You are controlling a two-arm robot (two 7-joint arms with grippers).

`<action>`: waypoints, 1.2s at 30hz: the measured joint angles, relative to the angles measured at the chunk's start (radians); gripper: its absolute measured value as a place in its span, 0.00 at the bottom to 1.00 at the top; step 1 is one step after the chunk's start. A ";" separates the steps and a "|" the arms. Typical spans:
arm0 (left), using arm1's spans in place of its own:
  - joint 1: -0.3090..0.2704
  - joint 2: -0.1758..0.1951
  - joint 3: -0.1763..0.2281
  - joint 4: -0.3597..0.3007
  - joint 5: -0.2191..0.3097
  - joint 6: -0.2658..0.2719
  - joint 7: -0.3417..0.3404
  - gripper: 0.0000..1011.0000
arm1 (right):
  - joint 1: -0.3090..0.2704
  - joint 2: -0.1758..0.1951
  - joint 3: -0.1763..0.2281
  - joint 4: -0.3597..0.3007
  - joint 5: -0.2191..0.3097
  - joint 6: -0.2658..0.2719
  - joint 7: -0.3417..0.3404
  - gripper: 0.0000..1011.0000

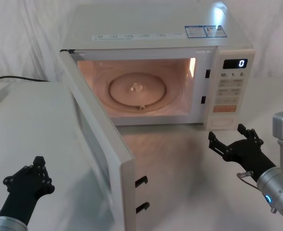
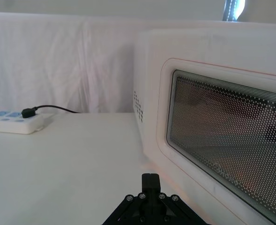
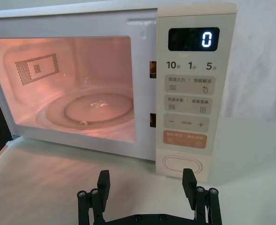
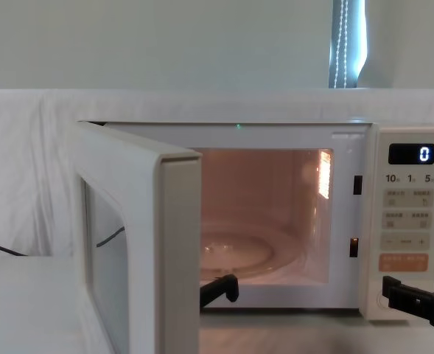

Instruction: Press the button to open the microwave door with one hand; close the microwave door with the other hand.

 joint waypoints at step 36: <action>0.068 0.245 -0.197 -0.276 -0.408 0.343 -0.381 0.00 | 0.000 0.000 0.000 0.000 0.000 0.000 0.000 0.99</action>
